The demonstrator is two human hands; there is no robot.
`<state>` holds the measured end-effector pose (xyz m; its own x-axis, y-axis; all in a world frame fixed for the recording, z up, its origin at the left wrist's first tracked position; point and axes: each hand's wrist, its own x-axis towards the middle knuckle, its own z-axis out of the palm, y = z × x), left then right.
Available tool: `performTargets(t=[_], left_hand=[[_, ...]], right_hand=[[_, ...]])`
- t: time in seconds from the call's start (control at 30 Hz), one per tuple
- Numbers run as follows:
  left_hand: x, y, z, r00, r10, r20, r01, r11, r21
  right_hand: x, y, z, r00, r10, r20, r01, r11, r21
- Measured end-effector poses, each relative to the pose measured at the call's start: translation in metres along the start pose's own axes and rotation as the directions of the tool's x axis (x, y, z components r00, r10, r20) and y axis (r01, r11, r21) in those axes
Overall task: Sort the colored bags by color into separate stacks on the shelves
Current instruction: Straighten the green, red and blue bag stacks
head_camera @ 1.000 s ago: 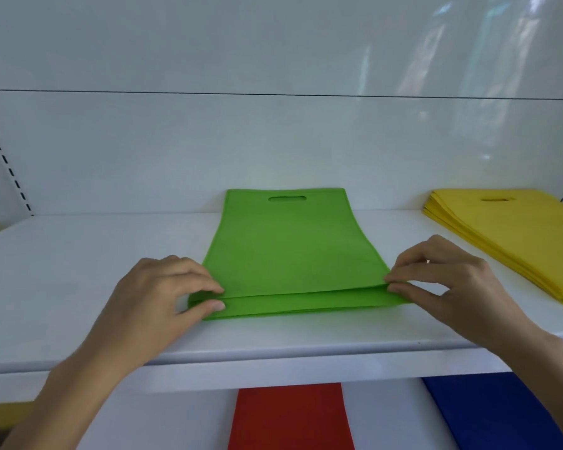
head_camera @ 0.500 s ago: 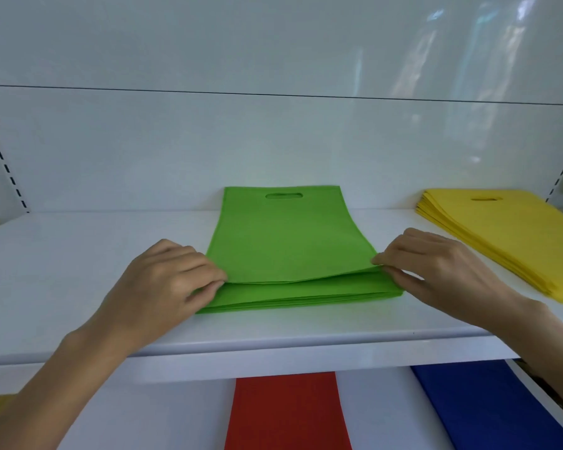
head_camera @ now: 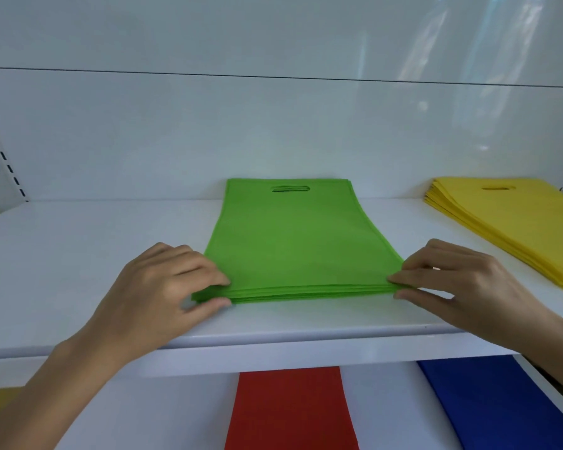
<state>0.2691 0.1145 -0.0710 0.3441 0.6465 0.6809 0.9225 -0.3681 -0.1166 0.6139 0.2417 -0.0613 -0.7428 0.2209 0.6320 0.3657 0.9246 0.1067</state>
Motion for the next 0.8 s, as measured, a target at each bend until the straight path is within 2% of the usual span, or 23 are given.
performTargets(t=[0.17,0.4,0.57,0.67,0.8], left_hand=[[0.008,-0.006,-0.003,0.99,-0.129,0.058,0.136,0.98,-0.147],[0.013,-0.006,-0.006,0.995,-0.069,0.074,0.075,0.994,-0.081],[0.014,0.001,-0.001,0.997,-0.052,0.05,0.057,0.994,-0.095],[0.016,-0.002,0.002,0.995,-0.088,0.057,0.095,0.986,-0.136],[0.022,-0.007,0.004,0.99,-0.127,0.068,0.133,0.987,-0.091]], right_hand=[[0.012,0.0,0.004,0.993,0.105,-0.051,-0.095,0.981,0.167],[0.008,0.001,0.008,0.995,0.099,-0.024,-0.094,0.982,0.161],[0.002,0.003,0.003,0.985,0.164,-0.047,-0.15,0.964,0.219],[0.003,0.004,0.003,0.978,0.203,-0.057,-0.182,0.949,0.256],[0.008,0.005,0.008,0.973,0.23,-0.031,-0.215,0.942,0.257]])
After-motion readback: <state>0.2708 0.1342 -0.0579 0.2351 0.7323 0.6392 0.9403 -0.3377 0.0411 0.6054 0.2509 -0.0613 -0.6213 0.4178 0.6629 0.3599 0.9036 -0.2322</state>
